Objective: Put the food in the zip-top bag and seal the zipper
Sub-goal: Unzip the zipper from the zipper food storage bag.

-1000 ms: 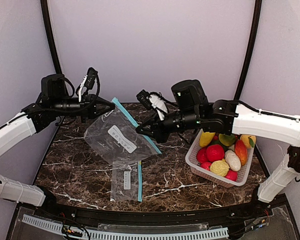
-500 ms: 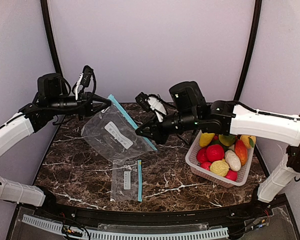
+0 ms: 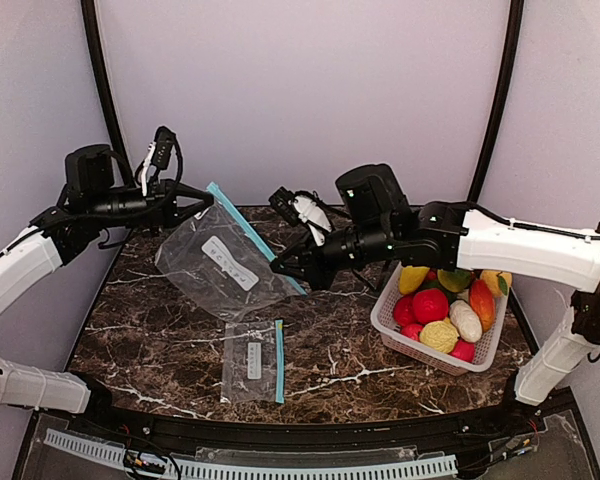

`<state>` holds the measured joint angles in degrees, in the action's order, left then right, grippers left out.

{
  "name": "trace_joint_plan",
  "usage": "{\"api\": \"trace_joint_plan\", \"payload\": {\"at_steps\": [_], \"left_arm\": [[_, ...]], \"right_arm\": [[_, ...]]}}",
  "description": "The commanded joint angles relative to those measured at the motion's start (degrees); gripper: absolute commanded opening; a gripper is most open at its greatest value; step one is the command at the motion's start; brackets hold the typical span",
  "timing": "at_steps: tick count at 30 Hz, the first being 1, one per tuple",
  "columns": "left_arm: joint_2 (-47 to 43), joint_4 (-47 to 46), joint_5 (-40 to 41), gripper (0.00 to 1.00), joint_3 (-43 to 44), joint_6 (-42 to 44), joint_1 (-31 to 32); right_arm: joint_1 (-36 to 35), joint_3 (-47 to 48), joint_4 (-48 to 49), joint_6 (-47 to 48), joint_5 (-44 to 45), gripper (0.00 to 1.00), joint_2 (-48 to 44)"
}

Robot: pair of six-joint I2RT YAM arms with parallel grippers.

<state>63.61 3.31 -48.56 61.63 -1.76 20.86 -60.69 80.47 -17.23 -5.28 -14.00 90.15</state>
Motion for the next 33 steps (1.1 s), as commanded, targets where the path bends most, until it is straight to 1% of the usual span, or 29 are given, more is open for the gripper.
{"api": "trace_joint_plan", "payload": {"at_steps": [1,21,33], "left_arm": [[-2.14,-3.09,1.97,0.01,-0.43,-0.13,-1.66],[-3.79,-3.09,2.07,0.01,-0.70,-0.79,-5.64],[-4.69,-3.09,2.15,0.01,-0.76,-0.74,-7.65]], "right_arm": [[0.41,0.74,-4.56,-0.51,-1.28,0.00,1.08],[0.46,2.14,-6.02,-0.37,-2.32,0.00,2.82],[0.40,3.09,-7.45,-0.13,-4.51,0.00,4.10]]}}
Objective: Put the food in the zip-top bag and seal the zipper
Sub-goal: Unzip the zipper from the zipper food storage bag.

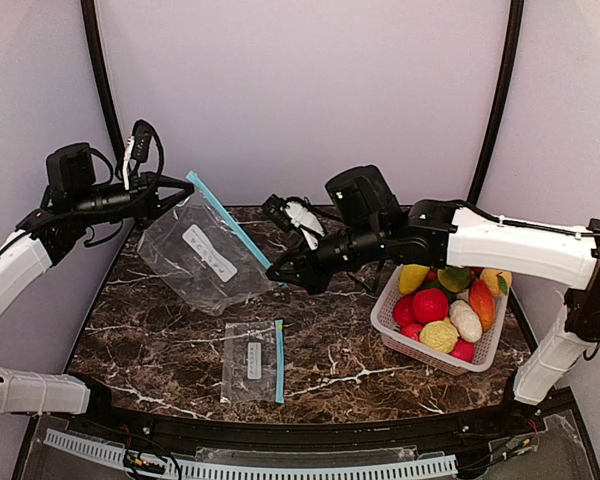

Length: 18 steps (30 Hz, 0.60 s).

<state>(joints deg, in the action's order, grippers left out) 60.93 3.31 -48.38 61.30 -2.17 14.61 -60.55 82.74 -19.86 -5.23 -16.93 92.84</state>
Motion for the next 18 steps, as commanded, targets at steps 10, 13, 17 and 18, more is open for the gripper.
{"api": "trace_joint_plan", "payload": {"at_steps": [10,13,17,18], "left_arm": [[-2.30,-3.05,2.06,0.01,-0.61,-0.46,-2.29],[-2.12,-5.17,0.93,0.01,-1.06,-1.01,-2.35],[-0.95,-8.92,-4.32,0.01,-2.26,-2.98,-2.25],[-0.23,-9.28,-6.01,0.01,-2.15,-3.64,-2.15]], "right_arm": [[0.31,0.76,-5.14,-0.06,-2.19,0.00,1.37],[0.29,0.52,-5.01,-0.04,-2.29,0.01,0.63],[0.29,-0.50,-3.11,-0.41,-1.17,0.27,-1.50],[0.33,-0.74,-2.58,-0.66,-0.34,0.38,-2.17]]}}
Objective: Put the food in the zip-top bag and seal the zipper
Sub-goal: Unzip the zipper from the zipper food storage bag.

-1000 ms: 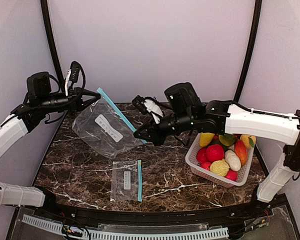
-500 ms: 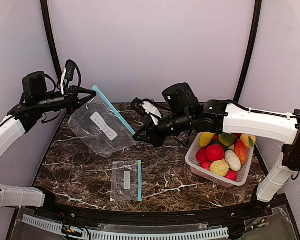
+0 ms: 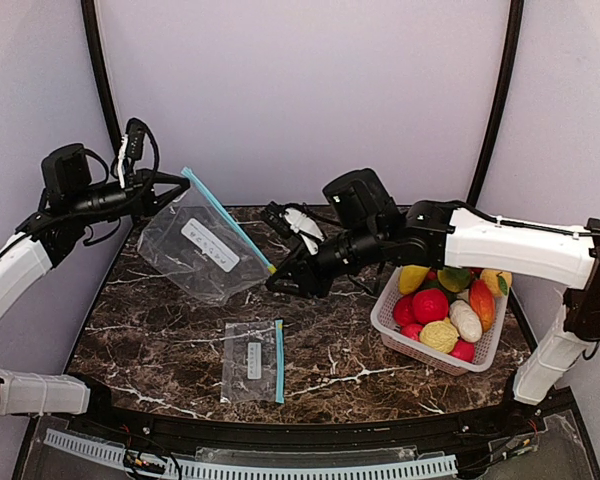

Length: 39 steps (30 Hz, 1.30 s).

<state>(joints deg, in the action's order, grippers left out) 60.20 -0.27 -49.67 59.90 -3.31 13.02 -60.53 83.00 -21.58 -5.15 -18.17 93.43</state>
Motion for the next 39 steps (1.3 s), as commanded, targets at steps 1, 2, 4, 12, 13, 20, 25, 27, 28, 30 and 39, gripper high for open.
{"api": "trace_joint_plan", "payload": {"at_steps": [1,2,4,12,13,20,25,27,28,30,39], "left_arm": [[0.86,-5.57,-5.48,0.01,-0.58,-2.63,-0.14],[1.47,-5.23,-6.83,0.01,-0.16,-2.70,0.10],[1.99,-4.97,-8.45,0.01,0.06,-2.53,1.27],[4.49,-0.29,-9.43,0.01,1.40,0.94,8.93],[5.06,-0.32,-9.46,0.01,1.42,0.76,9.78],[6.85,-1.35,-10.37,0.01,1.13,-0.44,11.81],[8.09,-1.68,-10.92,0.01,0.97,-0.99,12.96],[8.50,-1.78,-11.04,0.01,0.95,-1.22,13.33],[8.65,-1.81,-11.05,0.01,0.98,-1.29,13.52],[8.88,-1.83,-11.06,0.01,0.99,-1.31,13.83],[9.40,-1.75,-11.04,0.01,0.99,-1.39,14.55]], "right_arm": [[0.25,-1.26,-0.33,-0.88,1.65,0.46,-3.41],[0.27,-1.53,0.14,-1.03,2.41,0.54,-4.29],[0.26,-1.90,1.41,-1.34,3.91,0.65,-5.57],[0.25,-2.60,5.12,-1.18,10.05,0.70,-10.91],[0.28,-2.73,5.45,-1.04,10.02,0.68,-11.34],[-0.34,-2.17,5.12,-0.58,8.43,0.49,-10.61],[-1.42,-0.71,3.70,0.17,9.14,0.42,-8.37],[-1.60,-0.36,3.50,0.39,9.34,0.39,-7.85],[-1.59,-0.24,3.46,0.44,9.38,0.38,-7.56],[-1.64,-0.01,3.44,0.56,9.30,0.36,-7.18],[-1.69,1.32,2.83,1.19,8.35,0.28,-5.13]]}}
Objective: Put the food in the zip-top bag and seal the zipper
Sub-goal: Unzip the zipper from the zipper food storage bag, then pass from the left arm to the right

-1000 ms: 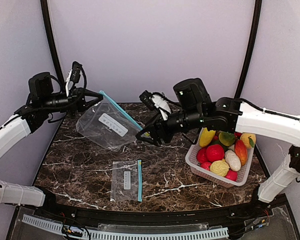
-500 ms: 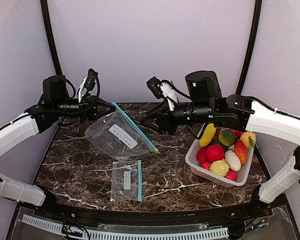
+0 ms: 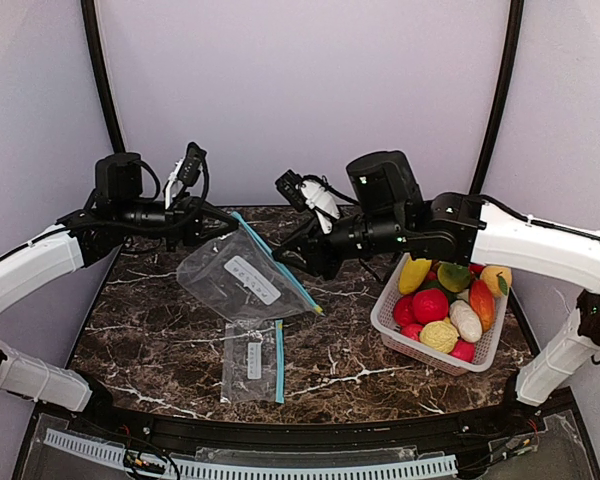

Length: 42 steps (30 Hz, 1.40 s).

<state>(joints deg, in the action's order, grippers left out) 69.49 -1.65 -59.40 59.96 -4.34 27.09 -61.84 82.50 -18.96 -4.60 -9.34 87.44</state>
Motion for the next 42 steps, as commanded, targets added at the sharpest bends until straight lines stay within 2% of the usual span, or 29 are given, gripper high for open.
{"api": "trace_joint_plan", "payload": {"at_steps": [1,7,19,33,42], "left_arm": [[0.12,-0.37,-1.33,0.01,0.94,-0.35,0.54],[0.12,-0.28,-1.26,0.01,0.89,-0.28,0.75],[0.38,-0.03,-1.16,0.01,1.02,-0.16,0.77],[0.62,0.05,-1.16,0.01,0.96,-0.16,0.86],[0.64,0.05,0.03,0.01,0.99,-0.23,0.95]], "right_arm": [[-0.38,1.91,0.20,0.66,-0.44,0.27,1.03],[-0.40,2.05,-0.02,0.72,-0.69,0.20,1.57],[-0.34,2.23,-0.32,0.74,-1.81,0.17,2.43],[-0.36,2.00,-0.11,0.56,-1.13,0.00,2.74],[-0.31,1.70,0.21,-0.63,1.63,0.00,2.47]]}}
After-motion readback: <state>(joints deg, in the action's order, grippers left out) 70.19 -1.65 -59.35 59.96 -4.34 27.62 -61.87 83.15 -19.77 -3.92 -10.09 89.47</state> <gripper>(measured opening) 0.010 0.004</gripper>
